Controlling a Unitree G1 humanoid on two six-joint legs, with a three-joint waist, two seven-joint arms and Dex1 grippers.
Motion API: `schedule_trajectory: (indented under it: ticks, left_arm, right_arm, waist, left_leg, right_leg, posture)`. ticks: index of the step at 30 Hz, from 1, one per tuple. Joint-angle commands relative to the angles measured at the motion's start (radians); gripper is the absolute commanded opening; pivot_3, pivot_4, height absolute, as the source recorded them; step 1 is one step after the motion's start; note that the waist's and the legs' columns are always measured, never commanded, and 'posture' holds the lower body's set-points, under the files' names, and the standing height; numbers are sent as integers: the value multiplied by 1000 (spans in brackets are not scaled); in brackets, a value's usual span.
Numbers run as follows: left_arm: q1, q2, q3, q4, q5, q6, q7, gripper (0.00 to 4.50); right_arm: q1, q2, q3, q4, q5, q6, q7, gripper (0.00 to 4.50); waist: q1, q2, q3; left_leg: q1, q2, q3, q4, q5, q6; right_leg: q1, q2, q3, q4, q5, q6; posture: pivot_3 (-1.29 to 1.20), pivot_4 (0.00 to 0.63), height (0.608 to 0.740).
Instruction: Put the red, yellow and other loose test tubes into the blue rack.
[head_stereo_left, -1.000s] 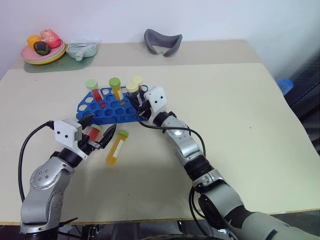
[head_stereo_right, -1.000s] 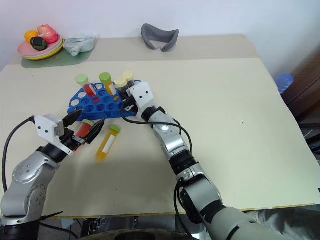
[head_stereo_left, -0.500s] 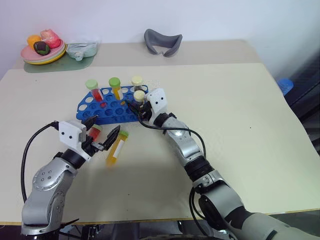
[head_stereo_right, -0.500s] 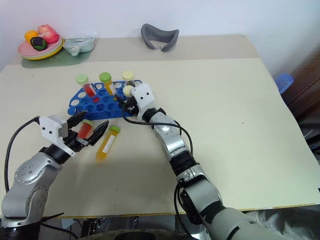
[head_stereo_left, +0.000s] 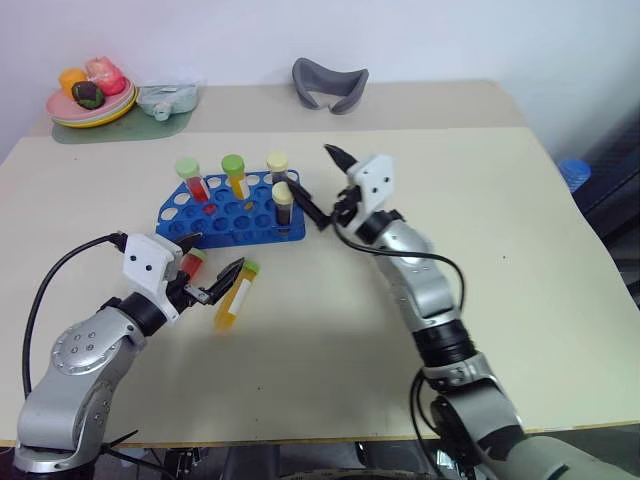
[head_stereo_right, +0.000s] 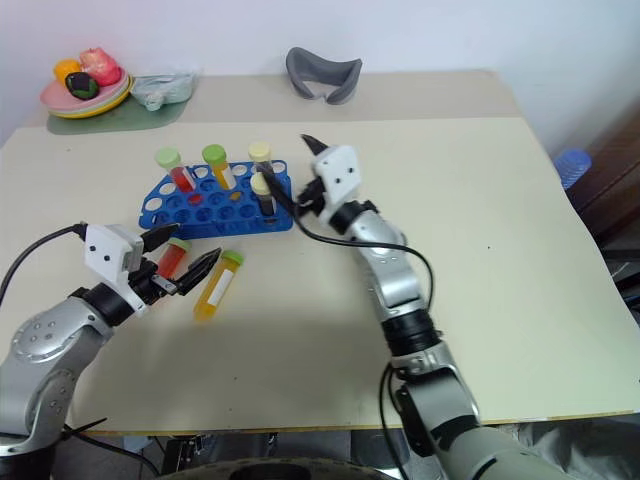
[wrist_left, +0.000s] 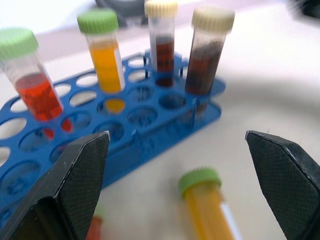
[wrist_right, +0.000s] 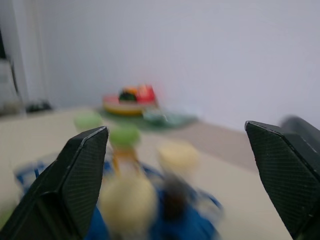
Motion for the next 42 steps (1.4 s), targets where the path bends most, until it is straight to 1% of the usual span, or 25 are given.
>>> schedule_trajectory:
  ticks: [1, 2, 3, 6, 7, 8, 10, 12, 15, 19, 23, 29, 32, 35, 39, 40, 42]
  left_arm:
    - [-65, 106, 17, -111, -26, 205, 51, 4500]
    - [-89, 139, 10, -131, -25, 274, 69, 4500]
    - [-133, 166, 3, -139, -47, 374, 94, 4500]
    - [-267, 202, -8, -148, -132, 629, 128, 4500]
    - [-313, 210, -17, -145, -160, 730, 128, 4500]
    - [-358, 218, -32, -141, -175, 813, 130, 4500]
    - [-470, 186, -42, -117, -217, 966, 145, 4500]
    - [-552, 207, -105, -64, -284, 1038, 160, 4500]
    - [-609, 254, -190, 3, -378, 1047, 222, 4500]
    - [-674, 311, -276, 104, -498, 1047, 375, 4500]
    - [-705, 309, -294, 205, -660, 1047, 559, 4500]
    - [-743, 250, -331, 325, -930, 1047, 859, 4500]
    - [-747, 229, -343, 365, -1037, 1047, 992, 4500]
    - [-746, 256, -409, 399, -1190, 970, 1154, 4500]
    - [-770, 339, -550, 410, -1429, 807, 1363, 4500]
    - [-774, 354, -576, 407, -1463, 773, 1393, 4500]
    - [-783, 367, -612, 404, -1483, 725, 1441, 4500]
  right_arm:
    - [73, -184, -22, -207, 99, 136, 194, 4449]
    - [98, -241, -24, -251, 128, 176, 247, 4449]
    - [134, -321, -20, -309, 158, 210, 322, 4449]
    - [213, -492, -14, -425, 216, 286, 468, 4449]
    - [233, -529, -14, -449, 224, 294, 499, 4449]
    - [246, -555, -14, -465, 229, 300, 518, 4449]
    - [255, -563, -19, -478, 240, 319, 515, 4449]
    - [260, -553, -12, -481, 232, 320, 502, 4449]
    - [263, -536, 4, -485, 211, 311, 484, 4449]
    - [262, -517, 7, -489, 207, 315, 463, 4449]
    - [268, -513, 15, -490, 201, 309, 454, 4449]
    - [268, -490, 37, -485, 186, 301, 444, 4449]
    - [269, -482, 44, -486, 180, 299, 441, 4449]
    - [270, -479, 51, -484, 175, 295, 440, 4449]
    - [272, -477, 54, -488, 172, 294, 439, 4449]
    - [272, -476, 55, -489, 171, 294, 439, 4449]
    - [273, -475, 57, -489, 171, 294, 437, 4449]
  waist:
    - [0, 0, 1]
    - [2, 0, 1]
    - [2, 1, 1]
    - [0, 1, 2]
    - [-3, 0, 3]
    - [-3, 0, 3]
    - [-4, 0, 3]
    - [-1, -1, 3]
    - [-1, -2, 4]
    - [3, -2, 4]
    - [8, -2, 4]
    - [14, -2, 4]
    - [17, -2, 4]
    - [22, -2, 4]
    - [26, -3, 4]
    - [26, -3, 4]
    - [29, -3, 4]
  left_leg:
    - [1, 0, 0, 0, 0, 0]
    - [0, 0, 0, 0, 0, 0]
    - [0, 0, -1, 0, 0, 0]
    - [2, -1, -1, 0, -1, 1]
    - [4, -1, 0, 0, -1, 1]
    - [6, -1, 0, -1, -1, 1]
    - [8, 0, -1, -1, -1, 2]
    - [9, 0, -1, 0, -1, 2]
    - [8, 0, -1, 0, -1, 2]
    - [7, 0, -2, -1, -1, 2]
    - [7, -1, -2, -1, -1, 2]
    - [7, -1, -2, 0, -1, 2]
    - [7, -1, -2, 0, -1, 2]
    - [7, -1, -2, 0, -1, 2]
    - [7, -1, -1, 0, -1, 1]
    - [7, -1, -1, 0, -1, 1]
    - [7, -1, -1, 0, 0, 0]
  right_leg:
    - [0, 0, 0, 0, 0, 0]
    - [0, 0, 0, 0, 0, 0]
    - [0, 1, 0, 0, 0, 0]
    - [4, 0, 0, -2, 0, 1]
    - [6, 0, 0, -2, 0, 1]
    - [7, 1, 0, -3, -1, 1]
    - [9, 1, 0, -4, -1, 1]
    - [10, 1, 0, -4, -1, 1]
    - [11, 1, 0, -6, -1, 1]
    - [10, 0, 0, -8, -1, 1]
    - [11, 0, 0, -8, 0, 1]
    - [11, -1, 0, -8, 0, 1]
    - [11, -1, 0, -8, 0, 1]
    - [11, -1, 0, -8, 0, 1]
    - [11, -1, 0, -9, 0, 1]
    - [11, -1, 0, -9, 0, 1]
    - [11, -1, 0, -9, 0, 1]
  posture:
    - [0, 150, 740]
    - [0, 150, 740]
    - [0, 150, 740]
    - [0, 150, 740]
    - [0, 150, 740]
    - [0, 150, 740]
    - [0, 150, 740]
    - [0, 150, 740]
    - [0, 150, 740]
    - [0, 150, 740]
    - [0, 150, 740]
    - [0, 150, 740]
    - [0, 150, 740]
    - [0, 150, 740]
    - [0, 150, 740]
    - [0, 150, 740]
    - [0, 150, 740]
